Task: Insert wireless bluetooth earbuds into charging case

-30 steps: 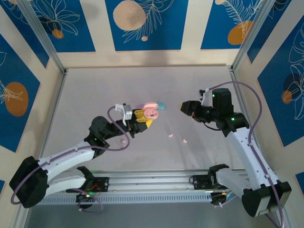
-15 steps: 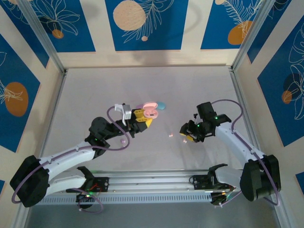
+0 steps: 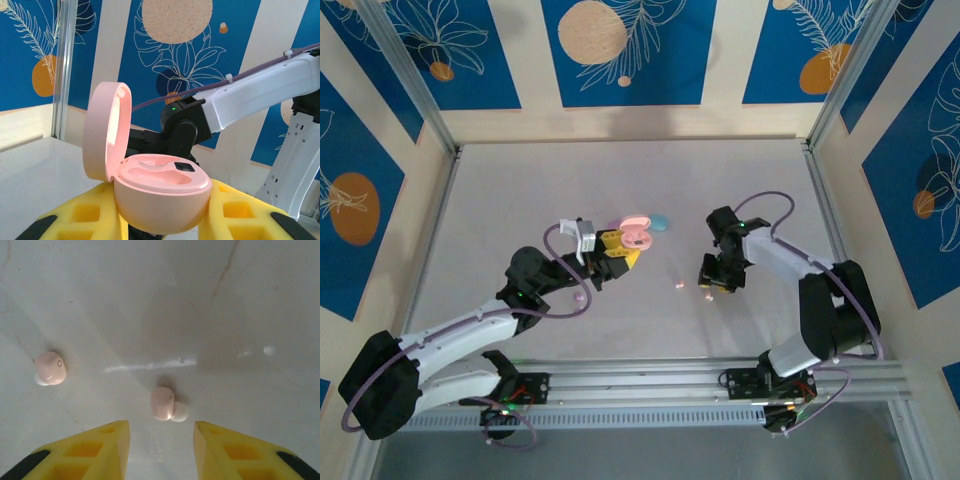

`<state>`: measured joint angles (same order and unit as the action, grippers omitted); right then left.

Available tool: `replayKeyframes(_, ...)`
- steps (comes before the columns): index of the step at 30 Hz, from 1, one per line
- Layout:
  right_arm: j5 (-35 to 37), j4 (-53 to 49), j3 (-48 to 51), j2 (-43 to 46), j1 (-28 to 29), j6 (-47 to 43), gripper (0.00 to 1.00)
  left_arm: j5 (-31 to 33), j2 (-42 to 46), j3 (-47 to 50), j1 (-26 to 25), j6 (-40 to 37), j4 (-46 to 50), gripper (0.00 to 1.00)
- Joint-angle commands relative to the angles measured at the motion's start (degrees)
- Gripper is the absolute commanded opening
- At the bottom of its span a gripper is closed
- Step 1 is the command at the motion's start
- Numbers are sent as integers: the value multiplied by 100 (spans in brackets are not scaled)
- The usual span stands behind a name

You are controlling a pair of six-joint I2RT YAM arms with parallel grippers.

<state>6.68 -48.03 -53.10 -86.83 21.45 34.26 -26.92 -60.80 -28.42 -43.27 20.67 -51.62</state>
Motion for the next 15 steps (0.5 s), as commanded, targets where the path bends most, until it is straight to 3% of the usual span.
replayKeyframes(1, 448, -426, -301, -300, 166, -366, 41, -16, 138, -40, -32, -43, -79, 19)
replayKeyframes(15, 380, -479, -614, -1058, 395, -706, 34, -24, 226, -75, -27, -141, 126, 19)
